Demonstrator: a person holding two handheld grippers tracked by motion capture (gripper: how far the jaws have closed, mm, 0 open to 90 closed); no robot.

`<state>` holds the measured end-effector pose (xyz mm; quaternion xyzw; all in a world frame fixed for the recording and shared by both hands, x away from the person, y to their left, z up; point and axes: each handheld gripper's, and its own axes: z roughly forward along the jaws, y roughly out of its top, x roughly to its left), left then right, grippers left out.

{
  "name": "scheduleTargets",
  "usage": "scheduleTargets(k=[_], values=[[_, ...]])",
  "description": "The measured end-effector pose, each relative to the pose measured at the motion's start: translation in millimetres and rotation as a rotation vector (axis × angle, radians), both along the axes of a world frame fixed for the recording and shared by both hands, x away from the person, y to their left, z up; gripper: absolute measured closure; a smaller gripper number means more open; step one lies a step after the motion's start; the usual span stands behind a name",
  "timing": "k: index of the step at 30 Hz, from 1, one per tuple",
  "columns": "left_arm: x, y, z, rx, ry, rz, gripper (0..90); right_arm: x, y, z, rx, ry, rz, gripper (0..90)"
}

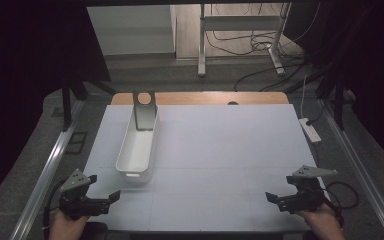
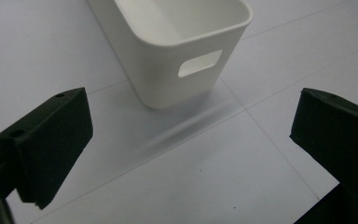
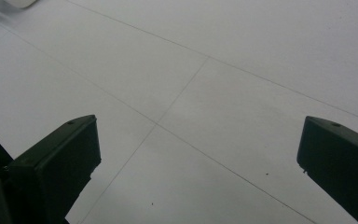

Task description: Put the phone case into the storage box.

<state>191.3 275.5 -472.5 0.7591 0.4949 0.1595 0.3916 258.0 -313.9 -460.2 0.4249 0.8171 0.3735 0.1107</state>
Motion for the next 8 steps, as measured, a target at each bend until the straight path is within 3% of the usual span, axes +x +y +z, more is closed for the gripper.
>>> scheduleTargets(k=[3,8], values=[[2.8,-2.7,-1.2,0.026,0.027,0.002,0.0,0.0,0.1,-0.2,-0.002,-0.002,0.002,0.0],[3.4,-3.6,-1.3,0.029,0.027,0.005,0.1,0.1,0.0,-0.4,-0.003,-0.001,0.002,0.0]])
